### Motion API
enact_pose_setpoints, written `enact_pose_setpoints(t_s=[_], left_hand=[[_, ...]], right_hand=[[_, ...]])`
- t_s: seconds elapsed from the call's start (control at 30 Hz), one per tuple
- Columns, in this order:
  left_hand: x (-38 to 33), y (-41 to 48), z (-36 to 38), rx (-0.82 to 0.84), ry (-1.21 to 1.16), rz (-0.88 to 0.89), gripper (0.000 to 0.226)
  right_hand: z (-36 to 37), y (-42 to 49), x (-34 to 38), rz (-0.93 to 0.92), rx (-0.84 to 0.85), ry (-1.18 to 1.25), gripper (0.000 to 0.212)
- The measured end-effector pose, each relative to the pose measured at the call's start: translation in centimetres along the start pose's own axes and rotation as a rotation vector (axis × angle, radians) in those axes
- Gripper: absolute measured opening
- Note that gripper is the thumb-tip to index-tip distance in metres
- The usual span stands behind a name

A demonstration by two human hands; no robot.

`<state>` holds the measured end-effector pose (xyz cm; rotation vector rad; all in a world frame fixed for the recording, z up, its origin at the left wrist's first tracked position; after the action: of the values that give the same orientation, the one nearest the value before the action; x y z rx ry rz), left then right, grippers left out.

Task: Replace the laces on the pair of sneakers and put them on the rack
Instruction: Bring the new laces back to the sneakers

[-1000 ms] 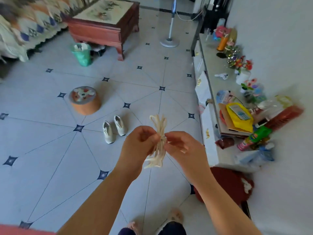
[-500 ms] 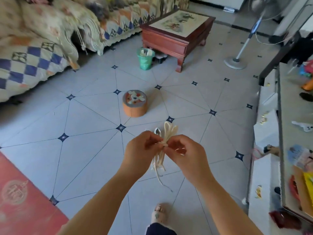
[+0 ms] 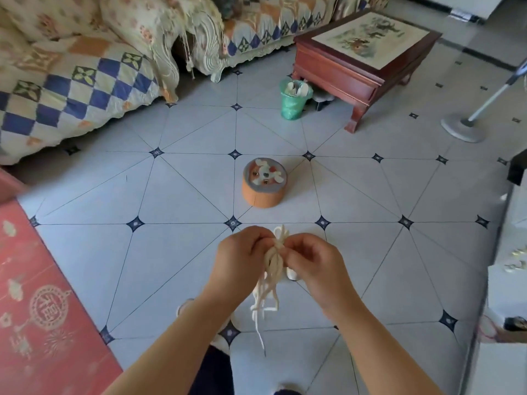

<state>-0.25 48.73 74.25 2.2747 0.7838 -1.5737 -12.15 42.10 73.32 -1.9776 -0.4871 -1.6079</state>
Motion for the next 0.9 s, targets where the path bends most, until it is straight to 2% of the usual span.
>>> enact_pose_setpoints(t_s=[0.17,0.33,0.53,0.63,0.73,0.8,0.9], left_hand=[[2.4,8.3,-5.6,0.006,-0.02,0.036,0.027],[3.2,16.0,-12.0,-0.039,-0.122,0.058,0.032],[3.3,23.1,-15.5,0.146,-0.235,0.076,0.036],[3.3,26.9,-16.1,0.197,-0.186,0.134,0.041],[3.2,31.1,-15.8,0.213,-0.152,0.165,0.033],[2.9,34.2,-15.3,0.226,-0.079,0.24,0.03],[1.7,39.1,-14.6,0.234,0.039,0.389,0.014]], right_hand=[[5.9,8.0,1.7,0.005,-0.048,0.053,0.009],[11.8,15.3,4.8,0.002,-0.138,0.115,0.009],[14.0,22.1,6.9,0.019,-0.191,0.174,0.021],[14.0,25.4,6.7,0.056,-0.215,0.184,0.02],[13.7,29.1,6.4,0.076,-0.244,0.191,0.018],[13.1,31.8,6.3,0.073,-0.257,0.214,0.018],[11.6,36.1,6.9,0.066,-0.252,0.186,0.016]])
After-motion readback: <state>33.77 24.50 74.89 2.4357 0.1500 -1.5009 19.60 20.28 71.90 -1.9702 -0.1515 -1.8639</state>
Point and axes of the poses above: each hand's wrist, its own y-axis towards the middle knuckle, its own z-axis out of the palm, x = y × z, the point moved 3 cm from there along y, towards the middle knuckle, and after that the axes turned 2 degrees about -y, right-handed, at the moved point
